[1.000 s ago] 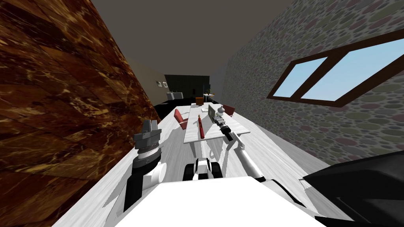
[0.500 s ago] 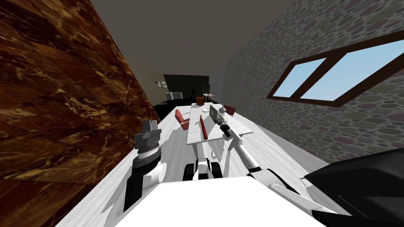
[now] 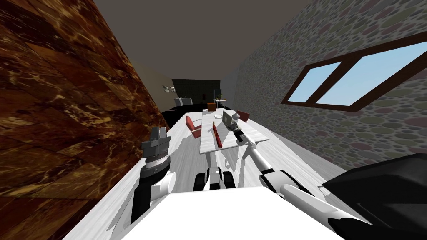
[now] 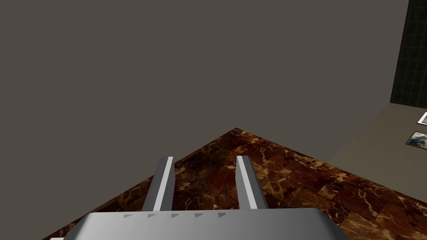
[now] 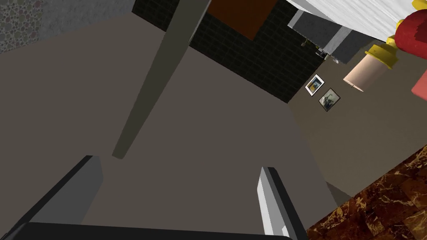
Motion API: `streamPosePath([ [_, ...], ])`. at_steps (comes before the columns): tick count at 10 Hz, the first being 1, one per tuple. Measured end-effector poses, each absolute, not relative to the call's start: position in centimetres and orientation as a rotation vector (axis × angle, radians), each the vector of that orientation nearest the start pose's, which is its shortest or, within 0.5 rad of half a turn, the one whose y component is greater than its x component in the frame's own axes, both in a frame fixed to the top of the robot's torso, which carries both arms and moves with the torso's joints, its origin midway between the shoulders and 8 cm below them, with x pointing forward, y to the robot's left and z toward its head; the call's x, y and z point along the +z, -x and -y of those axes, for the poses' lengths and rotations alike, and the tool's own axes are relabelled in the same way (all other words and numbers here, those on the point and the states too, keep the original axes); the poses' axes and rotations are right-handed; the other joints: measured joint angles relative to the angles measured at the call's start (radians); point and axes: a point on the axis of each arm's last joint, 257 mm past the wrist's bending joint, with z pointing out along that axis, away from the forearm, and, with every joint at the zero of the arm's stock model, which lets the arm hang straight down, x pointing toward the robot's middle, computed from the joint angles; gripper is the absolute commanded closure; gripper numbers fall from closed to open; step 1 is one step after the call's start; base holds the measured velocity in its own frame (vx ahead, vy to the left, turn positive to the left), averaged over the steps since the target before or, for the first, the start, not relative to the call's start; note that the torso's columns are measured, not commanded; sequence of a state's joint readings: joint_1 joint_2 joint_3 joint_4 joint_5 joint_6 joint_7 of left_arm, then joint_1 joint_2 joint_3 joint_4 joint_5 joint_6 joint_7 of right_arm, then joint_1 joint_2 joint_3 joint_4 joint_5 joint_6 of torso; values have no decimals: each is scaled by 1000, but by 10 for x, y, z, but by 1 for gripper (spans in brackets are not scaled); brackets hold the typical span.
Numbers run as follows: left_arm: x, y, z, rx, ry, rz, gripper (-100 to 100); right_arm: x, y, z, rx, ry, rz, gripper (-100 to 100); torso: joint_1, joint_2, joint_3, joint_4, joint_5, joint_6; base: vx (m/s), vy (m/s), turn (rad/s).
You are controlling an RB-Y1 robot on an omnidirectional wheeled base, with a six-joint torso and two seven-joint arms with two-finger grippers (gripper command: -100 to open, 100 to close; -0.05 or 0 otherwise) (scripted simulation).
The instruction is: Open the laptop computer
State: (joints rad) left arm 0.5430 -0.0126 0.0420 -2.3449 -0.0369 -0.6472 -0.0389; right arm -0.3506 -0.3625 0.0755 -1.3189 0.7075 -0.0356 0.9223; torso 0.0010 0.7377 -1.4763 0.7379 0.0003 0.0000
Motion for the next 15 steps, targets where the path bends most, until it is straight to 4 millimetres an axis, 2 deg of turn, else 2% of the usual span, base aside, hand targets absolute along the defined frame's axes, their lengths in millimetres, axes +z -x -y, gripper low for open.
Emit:
streamPosePath([
  [6,65,-299,-282,-1221,479,-517,0,-145,-667,319,-589,588,-1468,-100,-3,1,0,0,-1,0,22,80,-25],
  [8,65,-299,-282,-1221,479,-517,0,-138,-671,337,-664,615,-1472,-100,-1,0,0,0,-1,0,10,37,-12],
  [10,65,-299,-282,-1221,479,-517,0,-137,-669,347,-674,616,-1474,-100,-1,-1,0,0,0,0,52,53,70],
  [12,65,-299,-282,-1221,479,-517,0,-134,-667,372,-685,607,-1479,-100,2,-3,-2,-1,0,0,78,67,32],
  [13,65,-299,-282,-1221,479,-517,0,-133,-667,373,-684,606,-1479,100,-2,1,0,0,0,0,-43,-38,-92],
  [15,65,-299,-282,-1221,479,-517,0,-131,-671,354,-673,603,-1469,100,-4,7,4,-2,-2,0,-63,-51,-25],
])
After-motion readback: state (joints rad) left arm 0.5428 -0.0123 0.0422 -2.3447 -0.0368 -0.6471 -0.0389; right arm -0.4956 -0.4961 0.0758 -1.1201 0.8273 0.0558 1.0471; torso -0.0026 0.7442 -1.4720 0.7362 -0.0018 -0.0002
